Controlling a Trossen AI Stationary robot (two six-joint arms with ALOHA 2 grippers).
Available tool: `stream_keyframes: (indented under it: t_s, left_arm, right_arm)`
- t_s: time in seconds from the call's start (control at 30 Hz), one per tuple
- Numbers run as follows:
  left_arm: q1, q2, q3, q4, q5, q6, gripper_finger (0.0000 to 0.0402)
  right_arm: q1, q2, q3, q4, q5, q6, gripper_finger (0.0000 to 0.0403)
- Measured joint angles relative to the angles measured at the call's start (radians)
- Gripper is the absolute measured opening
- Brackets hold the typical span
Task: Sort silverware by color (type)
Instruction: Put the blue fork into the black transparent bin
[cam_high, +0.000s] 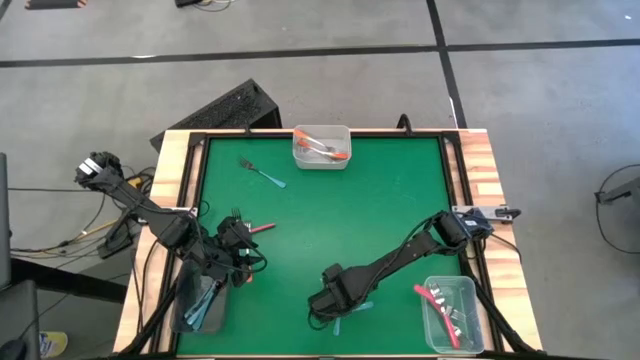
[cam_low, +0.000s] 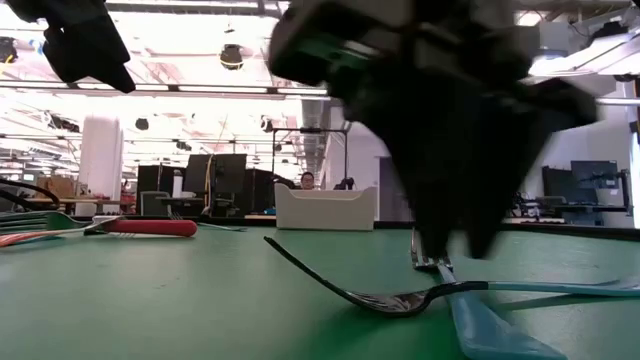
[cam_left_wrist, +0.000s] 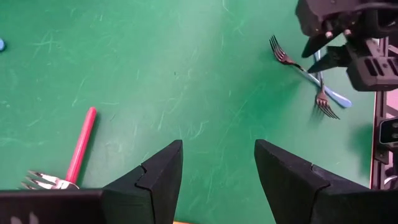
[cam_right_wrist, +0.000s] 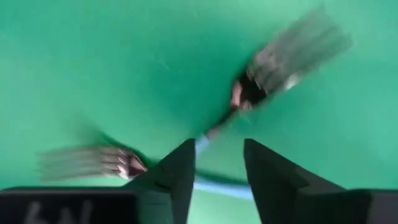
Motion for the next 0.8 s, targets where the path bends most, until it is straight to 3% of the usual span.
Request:
stream_keyframes:
  t_s: [0.23,0.8]
  left_arm:
    - [0.0,0.0,0.0,-0.006,-0.002,0.009,0.0187]
    - [-0.037,0.0,0.0,-0.076,0.007,0.024,0.0187]
  right_arm:
    - [0.031,0.007,0.001,-0.017,-0.046,0.069,0.0238]
    - [-0.003,0.0,-0.079,0.072,-0.099,0.121,0.0221]
